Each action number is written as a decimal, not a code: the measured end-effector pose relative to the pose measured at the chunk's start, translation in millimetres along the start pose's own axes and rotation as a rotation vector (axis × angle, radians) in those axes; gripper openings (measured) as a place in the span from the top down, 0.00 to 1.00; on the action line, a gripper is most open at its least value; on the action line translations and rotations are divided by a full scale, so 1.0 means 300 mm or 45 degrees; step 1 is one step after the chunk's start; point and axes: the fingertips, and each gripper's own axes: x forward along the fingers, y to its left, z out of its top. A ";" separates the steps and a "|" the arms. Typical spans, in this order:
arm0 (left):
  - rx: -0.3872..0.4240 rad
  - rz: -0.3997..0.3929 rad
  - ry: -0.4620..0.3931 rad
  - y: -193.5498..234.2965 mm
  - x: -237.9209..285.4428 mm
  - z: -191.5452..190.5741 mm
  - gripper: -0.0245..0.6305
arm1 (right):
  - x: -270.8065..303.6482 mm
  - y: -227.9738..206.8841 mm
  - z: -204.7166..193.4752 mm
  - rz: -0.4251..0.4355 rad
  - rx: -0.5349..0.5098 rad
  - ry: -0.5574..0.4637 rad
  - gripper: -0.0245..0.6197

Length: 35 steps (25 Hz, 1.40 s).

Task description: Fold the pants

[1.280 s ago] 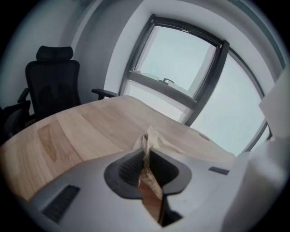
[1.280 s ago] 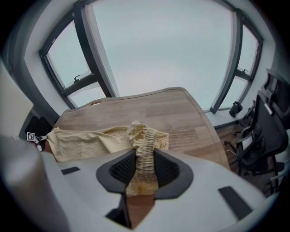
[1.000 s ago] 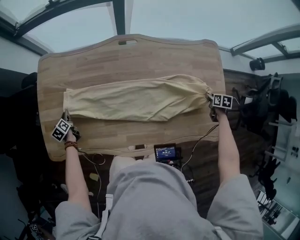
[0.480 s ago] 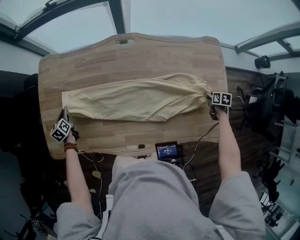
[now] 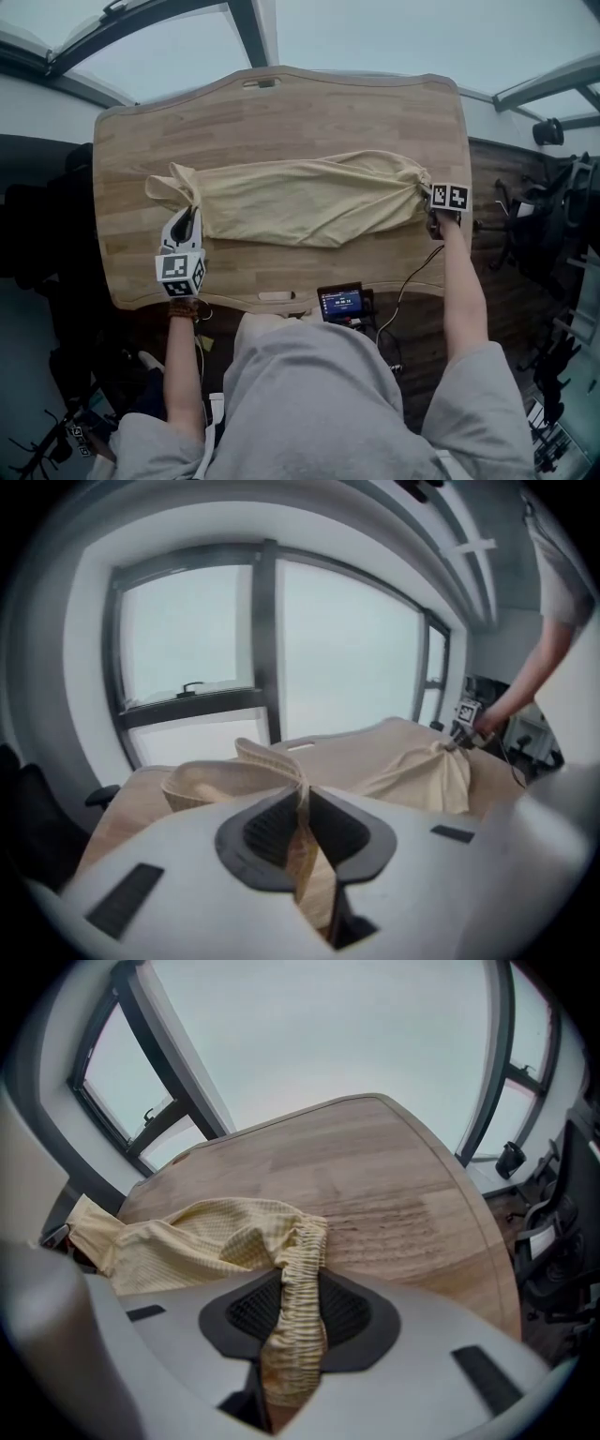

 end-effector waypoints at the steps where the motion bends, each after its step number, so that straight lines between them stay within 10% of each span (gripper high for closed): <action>1: 0.053 -0.058 0.018 -0.092 0.027 -0.006 0.89 | 0.008 -0.002 -0.004 0.005 0.003 -0.001 0.80; 10: 0.303 -0.502 0.223 -0.812 0.253 -0.198 0.88 | 0.027 -0.001 0.000 0.063 -0.025 -0.050 0.80; 14: 0.489 -0.895 0.457 -1.018 0.174 -0.373 0.64 | 0.025 0.005 -0.006 0.111 -0.045 -0.072 0.80; 17: 0.477 -1.075 0.405 -1.027 0.067 -0.300 0.61 | 0.021 0.005 -0.002 0.145 -0.045 -0.078 0.79; 23: 0.164 -0.495 0.343 -0.637 0.313 -0.191 0.65 | 0.024 0.009 0.003 0.177 -0.066 -0.130 0.78; 35: 0.064 -0.554 0.493 -0.838 0.510 -0.288 0.51 | 0.033 0.065 0.018 0.177 -0.118 -0.159 0.65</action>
